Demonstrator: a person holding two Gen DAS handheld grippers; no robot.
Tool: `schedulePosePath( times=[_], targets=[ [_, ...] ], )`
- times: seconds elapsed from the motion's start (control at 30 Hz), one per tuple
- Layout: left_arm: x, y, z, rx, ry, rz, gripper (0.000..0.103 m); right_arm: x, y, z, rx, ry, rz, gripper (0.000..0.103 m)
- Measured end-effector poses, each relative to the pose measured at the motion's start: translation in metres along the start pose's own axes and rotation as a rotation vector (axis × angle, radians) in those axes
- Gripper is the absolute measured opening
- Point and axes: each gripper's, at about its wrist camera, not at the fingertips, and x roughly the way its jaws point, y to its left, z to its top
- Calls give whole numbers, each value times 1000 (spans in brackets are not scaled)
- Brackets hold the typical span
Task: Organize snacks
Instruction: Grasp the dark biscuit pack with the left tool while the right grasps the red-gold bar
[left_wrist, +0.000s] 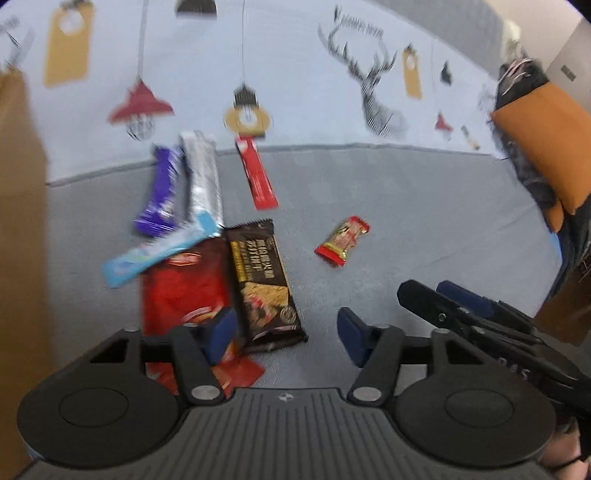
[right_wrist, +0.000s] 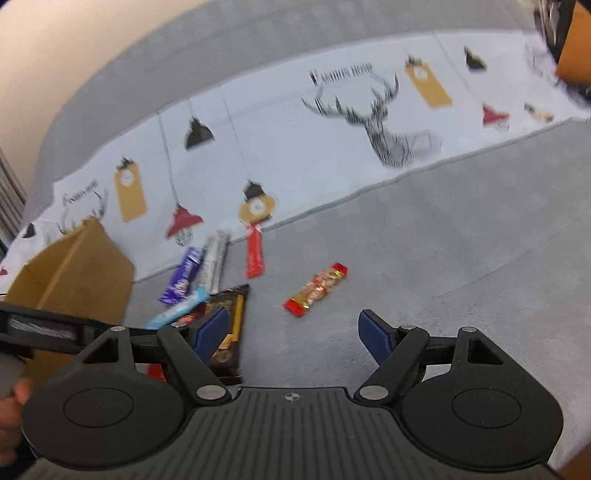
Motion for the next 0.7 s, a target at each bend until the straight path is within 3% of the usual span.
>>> schedulePosePath(
  times=[0.17,0.27,0.3,0.33,0.4,0.5,0.6,0.7],
  targets=[
    [62,10,15,-60,85,35,65,52,-5,21,-21,66,6,76],
    [67,17,24,-75,41,39,62,78,-9,30,-27,90,7,72],
    [68,17,26,-58,32,55,58,87,-10,33,-32,106,0,72],
    [69,19,26,-43,20,80,45,96,-11,33,-42,126,-12,70],
    [70,21,27,-32,8,87,42,112,-12,31,-71,167,-36,60],
    [65,26,25,-37,22,77,40,118,2,25,-219,151,-79,26],
    [49,31,21,-93,52,50,39,111,-1,23,-172,163,-35,20],
    [18,20,12,-79,21,19,39,90,2,21,-172,127,-24,19]
  ],
)
